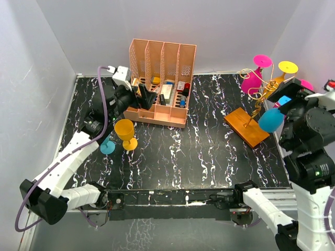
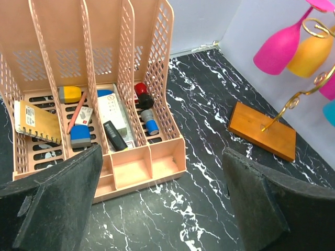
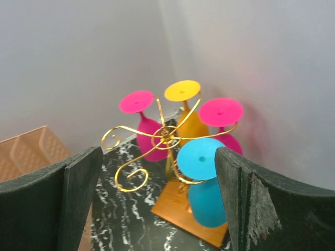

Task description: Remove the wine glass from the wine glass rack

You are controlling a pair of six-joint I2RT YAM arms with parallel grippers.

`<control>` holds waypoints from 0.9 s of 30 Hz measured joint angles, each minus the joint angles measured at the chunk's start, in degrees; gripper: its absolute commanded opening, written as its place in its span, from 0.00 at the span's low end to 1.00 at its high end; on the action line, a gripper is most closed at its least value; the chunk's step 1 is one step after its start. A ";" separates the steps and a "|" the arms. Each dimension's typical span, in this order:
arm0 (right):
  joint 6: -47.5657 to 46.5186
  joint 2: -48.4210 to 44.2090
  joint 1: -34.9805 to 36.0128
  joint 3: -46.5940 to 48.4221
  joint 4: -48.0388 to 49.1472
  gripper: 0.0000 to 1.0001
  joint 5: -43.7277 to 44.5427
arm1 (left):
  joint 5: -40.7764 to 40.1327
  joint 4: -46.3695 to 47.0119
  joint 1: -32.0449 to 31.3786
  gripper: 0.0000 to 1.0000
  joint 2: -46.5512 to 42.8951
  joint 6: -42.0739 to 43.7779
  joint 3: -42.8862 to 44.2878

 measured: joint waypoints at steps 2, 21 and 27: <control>-1.25 2.80 0.00 2.51 -1.09 0.95 2.43 | -1.92 0.31 -1.95 0.97 -1.90 1.40 -2.01; -6.80 38.27 0.00 18.99 -3.23 0.81 4.15 | -17.99 8.00 -13.64 0.97 -8.59 10.99 -12.59; -12.37 48.83 0.00 23.47 -1.60 0.73 5.97 | -20.96 9.68 -14.78 0.97 -8.63 12.61 -13.64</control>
